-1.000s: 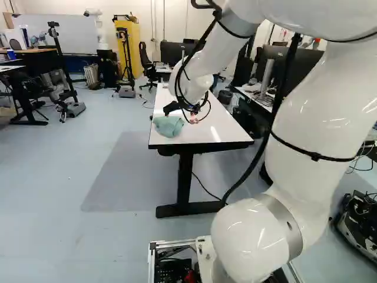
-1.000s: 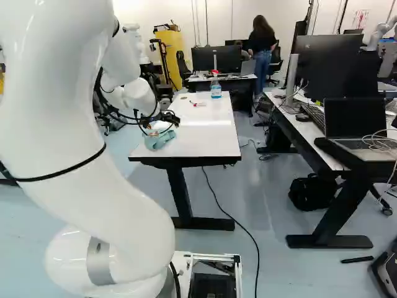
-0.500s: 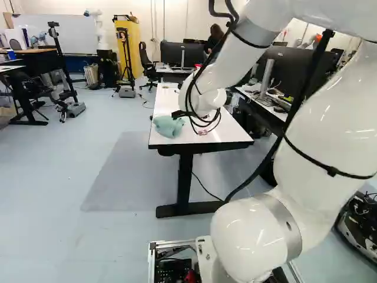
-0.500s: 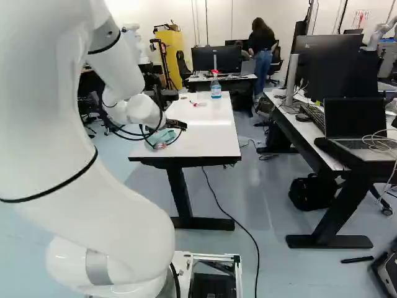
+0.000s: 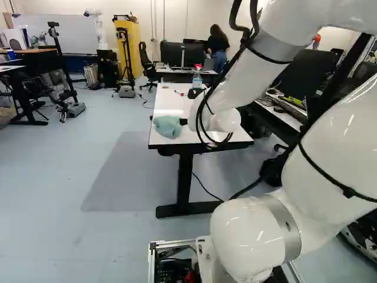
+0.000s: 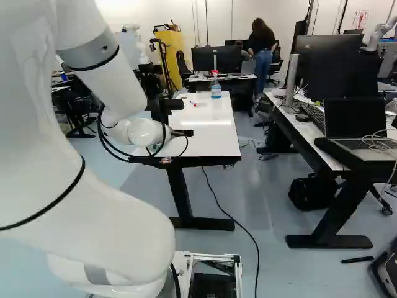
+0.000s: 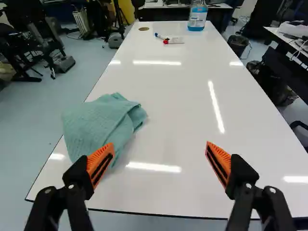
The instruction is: Clean the table with the green towel
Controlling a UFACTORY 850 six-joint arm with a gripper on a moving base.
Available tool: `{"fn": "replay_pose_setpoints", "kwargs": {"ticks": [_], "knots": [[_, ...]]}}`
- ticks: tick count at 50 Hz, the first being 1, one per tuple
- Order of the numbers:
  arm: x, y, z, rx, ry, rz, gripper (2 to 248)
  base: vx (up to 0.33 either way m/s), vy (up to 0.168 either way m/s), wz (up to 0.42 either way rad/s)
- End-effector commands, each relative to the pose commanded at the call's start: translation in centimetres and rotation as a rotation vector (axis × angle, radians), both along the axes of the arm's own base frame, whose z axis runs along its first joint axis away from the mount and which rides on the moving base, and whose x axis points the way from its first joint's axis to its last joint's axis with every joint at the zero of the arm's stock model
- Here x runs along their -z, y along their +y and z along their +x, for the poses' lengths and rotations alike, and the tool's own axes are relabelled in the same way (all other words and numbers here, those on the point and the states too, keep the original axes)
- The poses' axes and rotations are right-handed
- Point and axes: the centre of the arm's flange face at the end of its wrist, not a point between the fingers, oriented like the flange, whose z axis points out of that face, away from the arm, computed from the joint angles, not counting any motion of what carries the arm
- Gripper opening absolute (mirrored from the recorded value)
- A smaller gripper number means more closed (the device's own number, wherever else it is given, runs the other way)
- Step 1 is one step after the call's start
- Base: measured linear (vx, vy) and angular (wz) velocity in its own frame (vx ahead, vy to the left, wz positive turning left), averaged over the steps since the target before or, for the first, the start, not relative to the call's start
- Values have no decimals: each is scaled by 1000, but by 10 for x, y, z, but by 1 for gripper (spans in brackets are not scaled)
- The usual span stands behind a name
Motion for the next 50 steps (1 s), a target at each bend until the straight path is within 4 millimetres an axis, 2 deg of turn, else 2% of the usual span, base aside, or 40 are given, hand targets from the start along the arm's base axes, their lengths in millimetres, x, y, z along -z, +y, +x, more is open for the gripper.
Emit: {"fn": "replay_pose_setpoints", "kwargs": {"ticks": [24,50], "knots": [[20,-16,-46,28,-98,-5,247,0,0,0],[33,-23,-77,45,-161,-8,247,0,0,0]]}}
